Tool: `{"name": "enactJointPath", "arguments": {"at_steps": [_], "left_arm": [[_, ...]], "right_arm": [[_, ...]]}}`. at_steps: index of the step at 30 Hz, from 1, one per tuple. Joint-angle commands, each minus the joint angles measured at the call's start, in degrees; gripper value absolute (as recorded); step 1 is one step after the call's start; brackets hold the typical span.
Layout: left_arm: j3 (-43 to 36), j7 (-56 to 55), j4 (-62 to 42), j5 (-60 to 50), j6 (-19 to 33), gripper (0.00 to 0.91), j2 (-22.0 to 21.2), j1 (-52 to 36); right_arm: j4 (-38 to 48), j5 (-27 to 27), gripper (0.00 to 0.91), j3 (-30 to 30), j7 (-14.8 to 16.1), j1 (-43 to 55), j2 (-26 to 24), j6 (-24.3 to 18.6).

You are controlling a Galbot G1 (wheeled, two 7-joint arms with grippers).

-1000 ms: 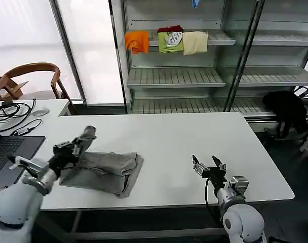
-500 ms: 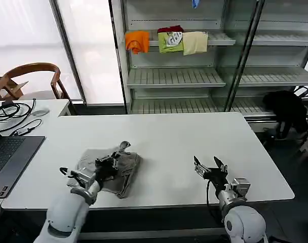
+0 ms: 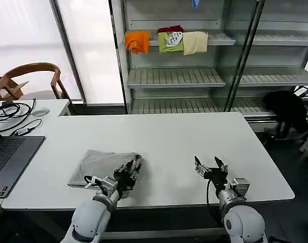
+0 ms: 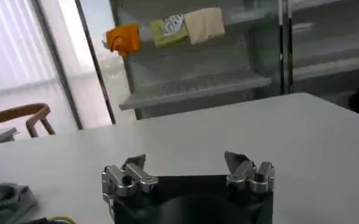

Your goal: Fold and organize the clothes.

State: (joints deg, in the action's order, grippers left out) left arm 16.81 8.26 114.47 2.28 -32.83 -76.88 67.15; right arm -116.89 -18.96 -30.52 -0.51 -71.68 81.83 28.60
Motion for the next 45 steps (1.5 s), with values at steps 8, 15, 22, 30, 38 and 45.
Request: {"name": "enactJointPath", "arguments": {"at_steps": [8,15,22,30,38,45], "left_arm": [[28.67,3.14,-2.28,15.96,8.92,0.907,6.22,2.8],[31.87,2.18,-13.0,17.67,12.16,0.907,9.15,1.7],[30.05,1.53,-16.09,17.61,12.36,0.907,7.78,1.05],[28.35,3.42,-17.2,15.89,12.23,0.907,7.42,1.99],[26.56,5.94,-15.47,12.42,11.72,0.776,6.46,3.79],[25.76,6.75,-14.16,12.24,7.57,0.141,5.88,4.8]], "right_arm": [[-0.1,0.82,0.907,-0.67,0.17,-0.44,-0.09,0.0],[0.26,2.68,0.907,0.44,0.34,-0.15,1.26,0.18],[-0.37,2.06,0.907,0.3,0.23,-0.64,1.6,0.66],[-0.49,-0.41,0.907,-0.84,0.03,-1.26,0.54,1.31],[-0.9,-1.23,0.907,-0.98,0.13,-1.69,0.25,2.08],[-1.41,-2.11,0.907,-1.35,-0.04,-1.79,0.05,2.65]]}}
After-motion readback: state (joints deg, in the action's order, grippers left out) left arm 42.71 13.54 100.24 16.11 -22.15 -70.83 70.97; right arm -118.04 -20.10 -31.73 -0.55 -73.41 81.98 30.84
